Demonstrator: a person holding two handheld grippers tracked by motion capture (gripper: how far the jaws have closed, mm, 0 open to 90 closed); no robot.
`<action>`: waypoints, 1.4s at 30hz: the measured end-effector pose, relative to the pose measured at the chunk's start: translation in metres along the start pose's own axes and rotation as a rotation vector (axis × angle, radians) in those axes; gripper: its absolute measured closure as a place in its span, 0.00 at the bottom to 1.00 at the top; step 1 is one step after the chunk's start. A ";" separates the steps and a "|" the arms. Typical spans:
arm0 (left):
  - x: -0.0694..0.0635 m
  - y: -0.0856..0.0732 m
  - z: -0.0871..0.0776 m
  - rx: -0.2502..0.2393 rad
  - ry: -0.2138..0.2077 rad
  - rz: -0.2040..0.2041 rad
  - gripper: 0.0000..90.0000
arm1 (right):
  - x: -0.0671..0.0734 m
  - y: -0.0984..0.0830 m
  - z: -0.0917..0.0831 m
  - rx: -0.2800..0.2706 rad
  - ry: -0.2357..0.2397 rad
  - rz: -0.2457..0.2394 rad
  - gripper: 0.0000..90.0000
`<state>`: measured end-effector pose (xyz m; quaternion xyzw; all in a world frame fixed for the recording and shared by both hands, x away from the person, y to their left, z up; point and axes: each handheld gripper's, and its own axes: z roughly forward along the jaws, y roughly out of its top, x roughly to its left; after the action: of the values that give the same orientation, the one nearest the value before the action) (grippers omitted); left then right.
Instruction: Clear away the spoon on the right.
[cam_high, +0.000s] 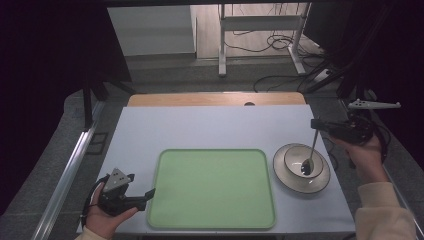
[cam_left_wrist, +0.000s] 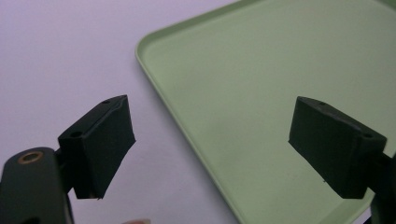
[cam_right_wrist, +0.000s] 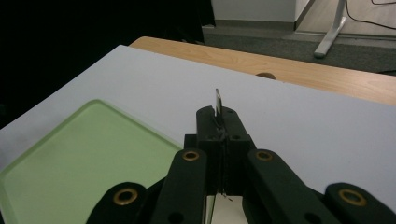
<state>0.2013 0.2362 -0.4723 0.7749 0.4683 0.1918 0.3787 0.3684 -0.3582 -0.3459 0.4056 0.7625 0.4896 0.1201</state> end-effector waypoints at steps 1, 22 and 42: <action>0.000 0.000 0.000 -0.001 0.001 0.000 0.15 | 0.004 0.000 0.000 0.000 0.009 -0.004 0.98; 0.001 0.000 -0.001 0.000 0.003 -0.001 0.16 | 0.052 0.012 0.002 -0.005 0.100 -0.049 0.98; 0.002 0.000 -0.001 -0.001 0.007 -0.001 0.16 | 0.079 0.002 0.025 0.039 0.177 -0.030 0.98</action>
<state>0.2013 0.2382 -0.4719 0.7740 0.4697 0.1945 0.3776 0.3331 -0.2832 -0.3399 0.3516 0.7856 0.5065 0.0518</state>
